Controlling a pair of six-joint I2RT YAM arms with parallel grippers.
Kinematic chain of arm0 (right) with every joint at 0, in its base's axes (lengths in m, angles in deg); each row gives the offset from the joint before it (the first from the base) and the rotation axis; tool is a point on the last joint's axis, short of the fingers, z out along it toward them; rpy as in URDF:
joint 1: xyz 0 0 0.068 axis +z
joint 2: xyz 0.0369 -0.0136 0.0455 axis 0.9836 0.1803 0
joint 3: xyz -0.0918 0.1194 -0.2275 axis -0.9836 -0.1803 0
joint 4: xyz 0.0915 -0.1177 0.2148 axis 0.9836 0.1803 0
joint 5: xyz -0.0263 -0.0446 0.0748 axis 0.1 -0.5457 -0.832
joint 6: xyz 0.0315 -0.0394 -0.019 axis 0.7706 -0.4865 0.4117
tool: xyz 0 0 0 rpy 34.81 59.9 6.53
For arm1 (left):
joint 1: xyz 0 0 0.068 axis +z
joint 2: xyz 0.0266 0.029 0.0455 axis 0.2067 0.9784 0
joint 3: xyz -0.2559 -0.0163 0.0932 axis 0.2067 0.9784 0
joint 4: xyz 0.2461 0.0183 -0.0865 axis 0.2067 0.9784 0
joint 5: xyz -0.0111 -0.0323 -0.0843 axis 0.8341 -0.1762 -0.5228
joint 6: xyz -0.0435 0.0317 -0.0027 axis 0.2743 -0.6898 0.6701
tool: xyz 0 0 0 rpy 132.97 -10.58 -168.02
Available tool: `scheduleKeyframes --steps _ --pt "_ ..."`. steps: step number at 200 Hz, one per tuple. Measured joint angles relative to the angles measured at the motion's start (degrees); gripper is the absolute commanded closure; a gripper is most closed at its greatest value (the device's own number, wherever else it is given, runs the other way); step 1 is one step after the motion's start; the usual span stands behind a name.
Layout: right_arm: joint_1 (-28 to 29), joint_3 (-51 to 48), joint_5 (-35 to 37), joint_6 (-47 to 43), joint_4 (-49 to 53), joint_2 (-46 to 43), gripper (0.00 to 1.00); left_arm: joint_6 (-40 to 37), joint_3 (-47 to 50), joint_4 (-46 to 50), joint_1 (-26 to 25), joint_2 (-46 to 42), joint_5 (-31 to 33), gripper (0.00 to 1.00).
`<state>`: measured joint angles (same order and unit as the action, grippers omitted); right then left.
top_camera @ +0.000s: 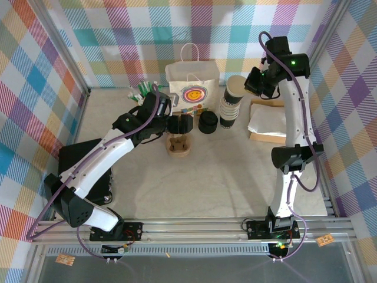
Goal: Pack the takeout coffee
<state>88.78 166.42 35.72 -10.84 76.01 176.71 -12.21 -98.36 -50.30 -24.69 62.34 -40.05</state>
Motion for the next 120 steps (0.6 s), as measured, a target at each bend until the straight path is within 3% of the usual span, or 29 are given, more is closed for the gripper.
scheduleKeyframes --steps 75,120 --pt "0.02 -0.63 -2.97 -1.97 5.25 -4.68 1.0 2.43 -0.85 2.05 0.0 -0.17 0.61 0.16" --pt "2.14 -11.69 -2.97 -5.27 5.25 -13.0 1.0 4.83 0.31 4.28 0.0 -3.45 2.21 0.17"
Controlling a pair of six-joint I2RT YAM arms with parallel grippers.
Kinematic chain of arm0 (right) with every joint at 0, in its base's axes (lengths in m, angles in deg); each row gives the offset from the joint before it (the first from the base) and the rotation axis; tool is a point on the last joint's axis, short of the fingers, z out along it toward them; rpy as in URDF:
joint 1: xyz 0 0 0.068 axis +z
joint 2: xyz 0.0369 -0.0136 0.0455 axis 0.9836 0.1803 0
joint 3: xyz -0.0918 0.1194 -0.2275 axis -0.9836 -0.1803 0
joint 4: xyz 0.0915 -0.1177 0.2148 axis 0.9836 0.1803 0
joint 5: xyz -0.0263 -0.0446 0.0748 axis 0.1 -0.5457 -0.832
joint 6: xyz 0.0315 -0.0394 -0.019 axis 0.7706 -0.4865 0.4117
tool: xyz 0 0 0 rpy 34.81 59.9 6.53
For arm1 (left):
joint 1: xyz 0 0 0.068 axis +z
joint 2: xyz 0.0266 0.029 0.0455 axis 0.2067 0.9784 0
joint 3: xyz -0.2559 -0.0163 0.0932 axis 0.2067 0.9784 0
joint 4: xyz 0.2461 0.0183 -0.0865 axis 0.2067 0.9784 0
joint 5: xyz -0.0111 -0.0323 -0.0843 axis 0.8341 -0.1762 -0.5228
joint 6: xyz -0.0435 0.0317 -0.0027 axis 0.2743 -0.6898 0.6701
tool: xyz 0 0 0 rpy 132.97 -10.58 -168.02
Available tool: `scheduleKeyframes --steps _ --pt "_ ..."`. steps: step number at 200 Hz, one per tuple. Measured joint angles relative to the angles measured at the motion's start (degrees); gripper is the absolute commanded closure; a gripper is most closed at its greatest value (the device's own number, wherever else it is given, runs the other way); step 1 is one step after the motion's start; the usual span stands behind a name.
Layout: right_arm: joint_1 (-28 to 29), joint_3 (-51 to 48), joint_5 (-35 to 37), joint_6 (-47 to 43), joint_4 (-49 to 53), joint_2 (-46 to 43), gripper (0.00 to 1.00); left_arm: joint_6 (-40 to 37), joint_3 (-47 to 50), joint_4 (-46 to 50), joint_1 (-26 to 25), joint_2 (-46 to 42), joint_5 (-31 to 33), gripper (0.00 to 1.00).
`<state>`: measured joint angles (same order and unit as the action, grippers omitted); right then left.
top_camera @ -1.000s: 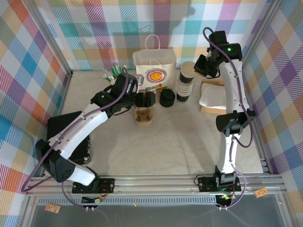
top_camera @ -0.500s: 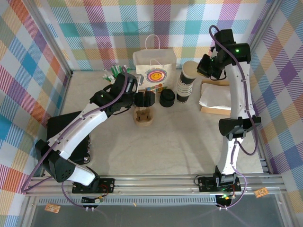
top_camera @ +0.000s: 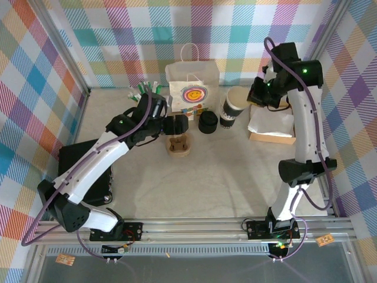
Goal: Pack the takeout coffee
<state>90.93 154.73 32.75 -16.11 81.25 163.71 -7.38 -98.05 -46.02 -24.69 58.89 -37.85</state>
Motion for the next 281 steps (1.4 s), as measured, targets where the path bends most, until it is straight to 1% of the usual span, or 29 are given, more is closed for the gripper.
scheduleKeyframes --steps 46,106,140,186,216,250,281 --pt "4.96 -17.66 0.26 -2.03 -1.75 -10.19 1.0 0.07 0.76 0.98 0.0 -2.99 0.85 0.18" --pt "8.5 -40.5 1.01 -2.75 -8.13 -23.52 1.0 -0.35 -2.36 4.35 0.0 -2.95 4.74 0.18" --pt "10.93 -52.09 1.18 -1.44 -12.31 -29.29 1.0 -0.13 -2.51 5.11 0.0 -3.72 6.14 0.18" --pt "16.5 -63.34 1.86 -0.63 -18.69 -30.73 1.0 0.11 -2.43 7.37 0.0 -5.49 6.93 0.19" --pt "19.28 -69.35 3.72 -1.79 -23.58 -30.88 1.0 1.01 -0.13 7.82 0.0 -7.45 7.41 0.19" --pt "22.21 -71.47 5.64 -4.2 -27.61 -28.96 1.0 3.15 3.48 7.93 0.0 -9.16 7.87 0.19" --pt "24.02 -72.91 5.68 -6.25 -31.89 -26.58 1.0 4.9 5.79 8.11 0.0 -9.68 7.93 0.19"
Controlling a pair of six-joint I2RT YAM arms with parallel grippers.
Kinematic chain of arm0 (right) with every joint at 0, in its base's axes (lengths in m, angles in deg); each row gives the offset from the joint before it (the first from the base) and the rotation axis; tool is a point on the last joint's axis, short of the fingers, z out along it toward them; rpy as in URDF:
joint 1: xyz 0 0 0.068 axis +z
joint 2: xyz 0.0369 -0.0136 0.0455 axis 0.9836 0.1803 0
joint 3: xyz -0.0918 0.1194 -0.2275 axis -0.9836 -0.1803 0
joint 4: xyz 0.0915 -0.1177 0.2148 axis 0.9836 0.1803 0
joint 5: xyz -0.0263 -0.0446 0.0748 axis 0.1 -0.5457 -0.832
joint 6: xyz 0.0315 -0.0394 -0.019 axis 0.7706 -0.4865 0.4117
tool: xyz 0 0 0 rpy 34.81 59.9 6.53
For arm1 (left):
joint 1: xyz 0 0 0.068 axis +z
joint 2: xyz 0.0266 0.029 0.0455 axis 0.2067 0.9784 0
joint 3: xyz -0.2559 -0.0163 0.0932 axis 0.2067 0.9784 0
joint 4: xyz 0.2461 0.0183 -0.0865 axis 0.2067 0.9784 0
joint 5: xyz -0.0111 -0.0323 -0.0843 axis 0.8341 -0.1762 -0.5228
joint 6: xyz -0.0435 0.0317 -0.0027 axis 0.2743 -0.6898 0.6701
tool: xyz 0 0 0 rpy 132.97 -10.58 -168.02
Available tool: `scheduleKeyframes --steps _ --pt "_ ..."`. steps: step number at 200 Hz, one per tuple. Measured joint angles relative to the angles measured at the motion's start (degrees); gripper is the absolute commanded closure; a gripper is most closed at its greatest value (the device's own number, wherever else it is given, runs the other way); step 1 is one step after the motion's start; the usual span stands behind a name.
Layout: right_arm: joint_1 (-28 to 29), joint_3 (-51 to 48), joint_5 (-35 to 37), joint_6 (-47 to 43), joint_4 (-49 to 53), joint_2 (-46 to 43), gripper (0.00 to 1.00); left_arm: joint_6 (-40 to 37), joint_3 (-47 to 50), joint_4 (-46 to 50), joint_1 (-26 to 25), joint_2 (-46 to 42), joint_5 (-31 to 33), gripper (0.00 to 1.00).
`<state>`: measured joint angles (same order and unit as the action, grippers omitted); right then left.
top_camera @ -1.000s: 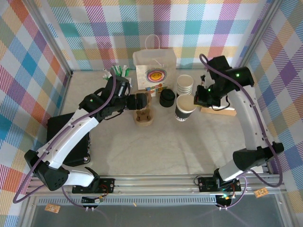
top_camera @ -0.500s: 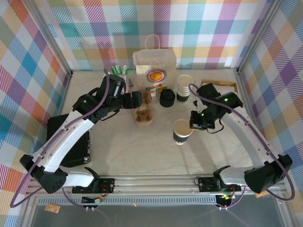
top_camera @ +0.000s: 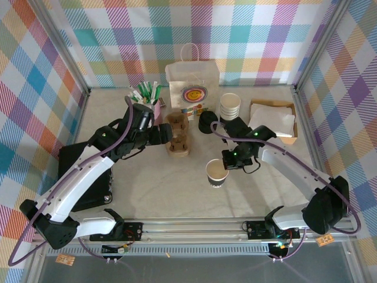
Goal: Pack the takeout coffee
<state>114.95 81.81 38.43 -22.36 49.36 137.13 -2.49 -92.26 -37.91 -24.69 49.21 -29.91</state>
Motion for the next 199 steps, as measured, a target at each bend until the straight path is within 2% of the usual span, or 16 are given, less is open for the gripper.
scheduleKeyframes --steps 45,151,174,186,199 --pt "0.7 -1.36 -0.04 -1.68 -2.62 2.93 1.0 1.09 0.46 0.04 0.0 0.0 -0.02 0.19" --pt "0.7 -5.11 -1.53 -1.88 -10.38 3.72 1.0 1.25 0.46 -0.39 0.0 1.99 -0.5 0.19" --pt "0.72 -5.11 -1.53 -2.62 -10.58 3.72 0.9 1.25 0.46 -0.44 0.0 2.36 -0.72 0.19" --pt "0.7 -5.14 -1.51 -2.69 -10.54 3.72 0.8 1.25 0.46 -0.46 0.0 2.47 -0.87 0.19" --pt "0.72 -5.14 -1.51 -3.28 -10.4 3.72 0.74 1.25 0.46 -0.48 0.0 2.51 -0.94 0.19"
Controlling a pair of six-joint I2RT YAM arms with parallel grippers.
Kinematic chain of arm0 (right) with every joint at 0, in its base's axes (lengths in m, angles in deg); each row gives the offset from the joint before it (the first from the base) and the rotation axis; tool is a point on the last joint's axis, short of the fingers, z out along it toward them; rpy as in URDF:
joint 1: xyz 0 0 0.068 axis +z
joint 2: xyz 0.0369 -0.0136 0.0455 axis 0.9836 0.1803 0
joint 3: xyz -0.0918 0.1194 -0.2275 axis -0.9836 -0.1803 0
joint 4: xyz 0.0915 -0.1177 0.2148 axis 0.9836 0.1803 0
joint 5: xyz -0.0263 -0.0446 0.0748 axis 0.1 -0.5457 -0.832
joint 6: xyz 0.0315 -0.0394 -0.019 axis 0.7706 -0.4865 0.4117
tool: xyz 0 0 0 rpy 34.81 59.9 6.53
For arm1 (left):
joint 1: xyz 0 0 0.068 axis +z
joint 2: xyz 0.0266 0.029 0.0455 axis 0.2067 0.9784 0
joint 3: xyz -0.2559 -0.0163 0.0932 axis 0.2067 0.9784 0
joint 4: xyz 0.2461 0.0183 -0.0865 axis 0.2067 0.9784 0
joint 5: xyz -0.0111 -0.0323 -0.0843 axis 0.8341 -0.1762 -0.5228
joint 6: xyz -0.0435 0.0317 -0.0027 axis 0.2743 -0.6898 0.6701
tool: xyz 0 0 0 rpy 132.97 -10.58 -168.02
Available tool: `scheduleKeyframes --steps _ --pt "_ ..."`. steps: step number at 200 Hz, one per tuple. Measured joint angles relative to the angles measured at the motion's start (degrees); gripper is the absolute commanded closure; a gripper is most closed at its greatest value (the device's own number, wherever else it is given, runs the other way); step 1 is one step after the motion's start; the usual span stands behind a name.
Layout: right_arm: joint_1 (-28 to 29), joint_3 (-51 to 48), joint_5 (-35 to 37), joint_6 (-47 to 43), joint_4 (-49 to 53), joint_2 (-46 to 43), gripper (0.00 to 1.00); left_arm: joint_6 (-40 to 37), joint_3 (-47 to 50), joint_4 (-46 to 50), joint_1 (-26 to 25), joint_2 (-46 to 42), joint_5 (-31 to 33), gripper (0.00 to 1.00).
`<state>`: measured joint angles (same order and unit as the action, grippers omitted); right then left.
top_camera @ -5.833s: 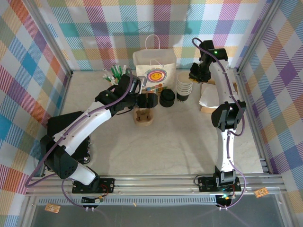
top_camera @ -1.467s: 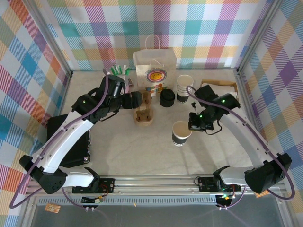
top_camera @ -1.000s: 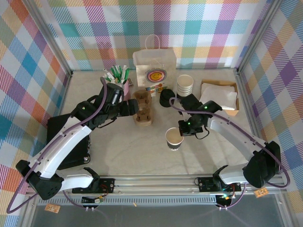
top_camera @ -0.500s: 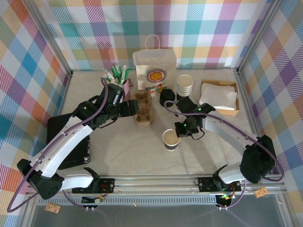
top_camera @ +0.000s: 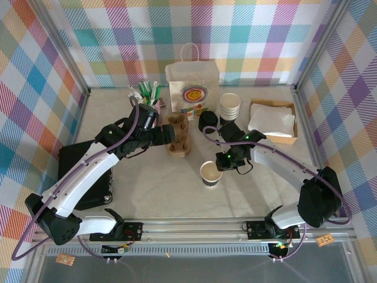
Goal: Pack the takeout coffee
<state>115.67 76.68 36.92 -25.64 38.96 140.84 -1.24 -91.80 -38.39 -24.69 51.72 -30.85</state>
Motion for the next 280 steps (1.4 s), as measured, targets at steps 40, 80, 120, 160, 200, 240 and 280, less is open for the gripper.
scheduleKeyframes --steps 40,80,120,160,200,240,280 --pt "0.02 0.39 0.17 -0.98 2.01 -0.11 0.63 -0.02 0.0 -0.11 0.0 0.35 0.02 0.19" --pt "0.02 3.06 0.76 -0.94 4.74 -1.75 0.57 -0.26 -0.59 -0.09 0.0 1.86 0.0 0.19" --pt "0.02 7.8 3.34 -0.79 8.15 -5.2 0.53 -1.6 -3.34 -0.13 0.0 3.19 -0.22 0.19" --pt "0.02 14.64 6.73 -0.55 9.46 -5.64 0.52 -3.74 -6.75 -0.42 0.0 5.57 -0.33 0.18" --pt "0.02 20.37 9.05 -0.07 7.67 -3.52 0.44 -6.67 -7.78 -1.42 0.0 8.37 -0.35 0.17" --pt "0.02 23.78 12.79 1.22 4.07 2.34 0.44 -9.11 -7.85 -1.14 0.0 8.76 -0.04 0.17" --pt "0.02 30.08 16.39 2.75 1.53 12.92 0.45 -10.16 -6.64 -1.92 0.0 7.13 1.99 0.16"
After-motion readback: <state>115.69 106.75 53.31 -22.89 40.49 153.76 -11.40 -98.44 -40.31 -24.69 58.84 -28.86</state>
